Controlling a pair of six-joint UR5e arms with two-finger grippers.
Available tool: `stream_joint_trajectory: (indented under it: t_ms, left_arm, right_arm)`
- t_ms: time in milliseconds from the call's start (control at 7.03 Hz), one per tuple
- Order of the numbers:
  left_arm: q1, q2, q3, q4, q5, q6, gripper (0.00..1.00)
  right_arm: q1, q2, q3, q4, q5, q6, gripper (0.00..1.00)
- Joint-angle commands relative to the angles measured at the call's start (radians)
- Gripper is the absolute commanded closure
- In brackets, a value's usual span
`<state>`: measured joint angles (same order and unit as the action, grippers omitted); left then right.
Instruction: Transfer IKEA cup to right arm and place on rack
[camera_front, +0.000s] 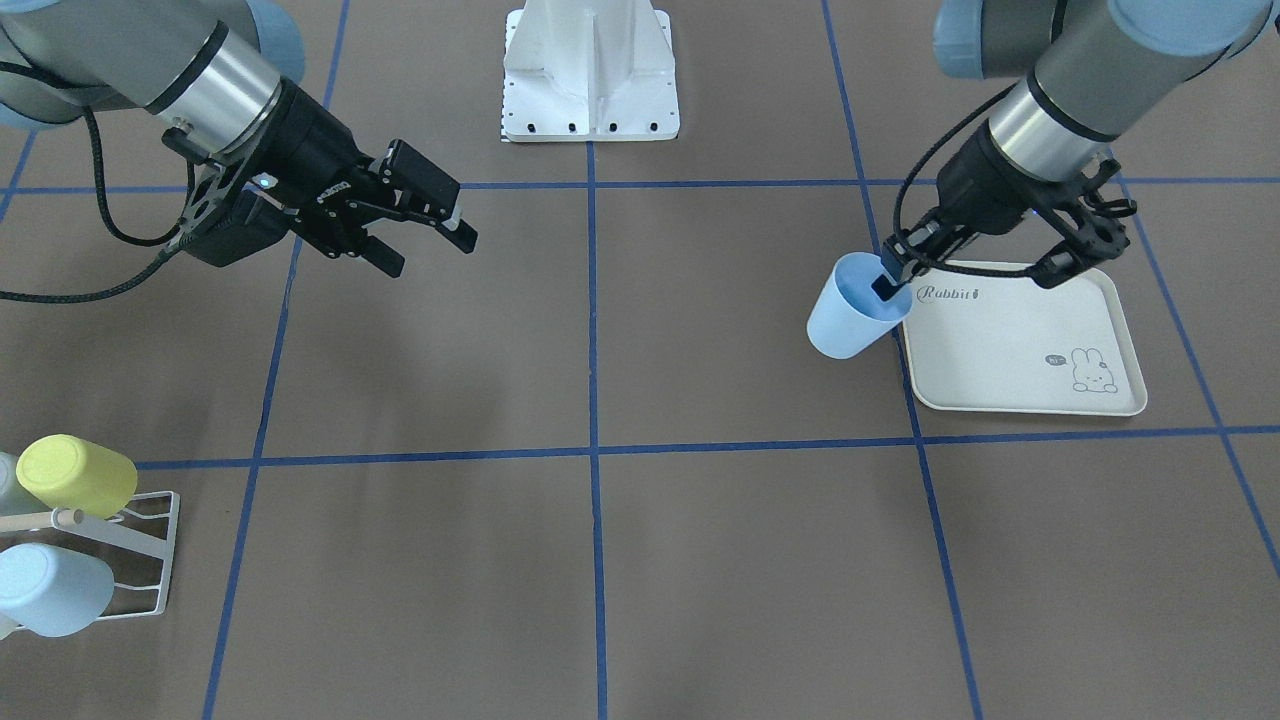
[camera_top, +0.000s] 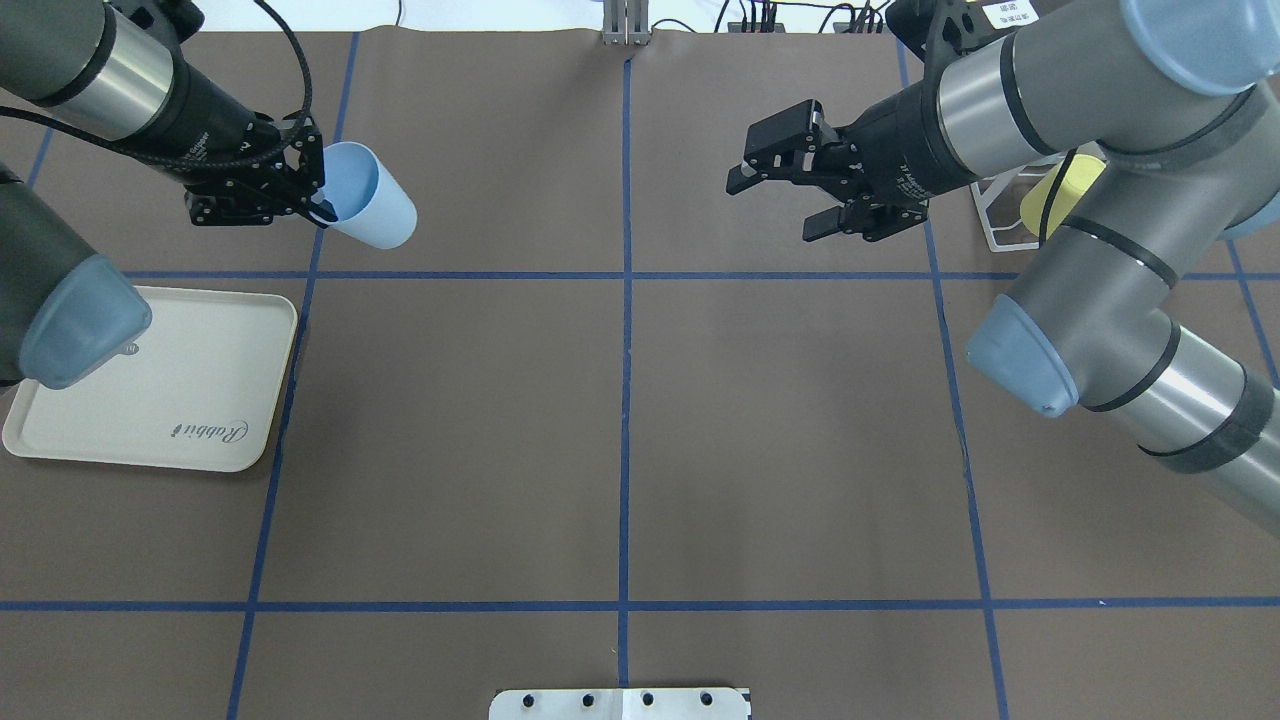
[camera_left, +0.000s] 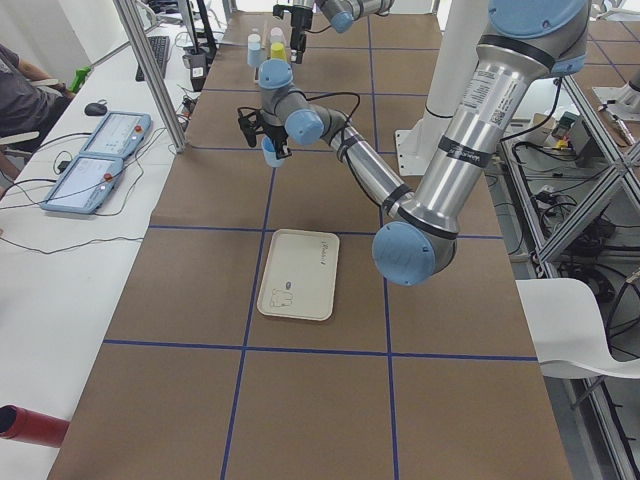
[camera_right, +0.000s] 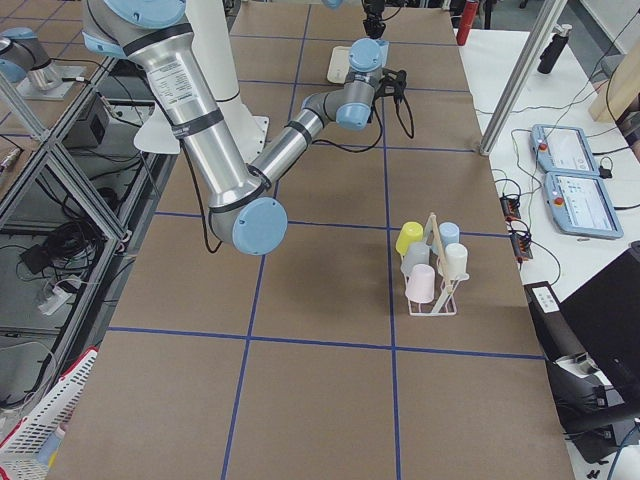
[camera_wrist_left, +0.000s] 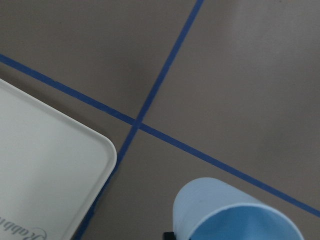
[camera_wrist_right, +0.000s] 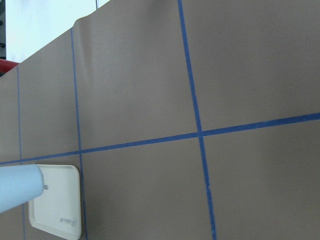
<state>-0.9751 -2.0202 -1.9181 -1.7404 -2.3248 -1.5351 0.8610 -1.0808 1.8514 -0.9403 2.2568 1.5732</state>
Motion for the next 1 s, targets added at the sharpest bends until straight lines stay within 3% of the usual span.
stream_joint_trajectory:
  t_ms: [0,285,569,854]
  left_arm:
    - [0.045,-0.008,-0.002,-0.319,-0.060,-0.248,1.00]
    - [0.113,-0.009,0.022,-0.646,-0.058,-0.525,1.00]
    - [0.130,-0.017,0.066,-0.903,-0.047,-0.741,1.00]
    - [0.183,-0.014,0.115,-1.284,0.115,-1.073,1.00]
  right_arm:
    - [-0.037,-0.034,-0.012,0.282,-0.009,0.192,0.02]
    - [-0.062,-0.044,-0.044,0.520,-0.029,0.278,0.02]
    - [-0.124,-0.045,-0.052,0.741,-0.135,0.368,0.04]
    - [-0.177,-0.045,-0.057,0.895,-0.219,0.410,0.06]
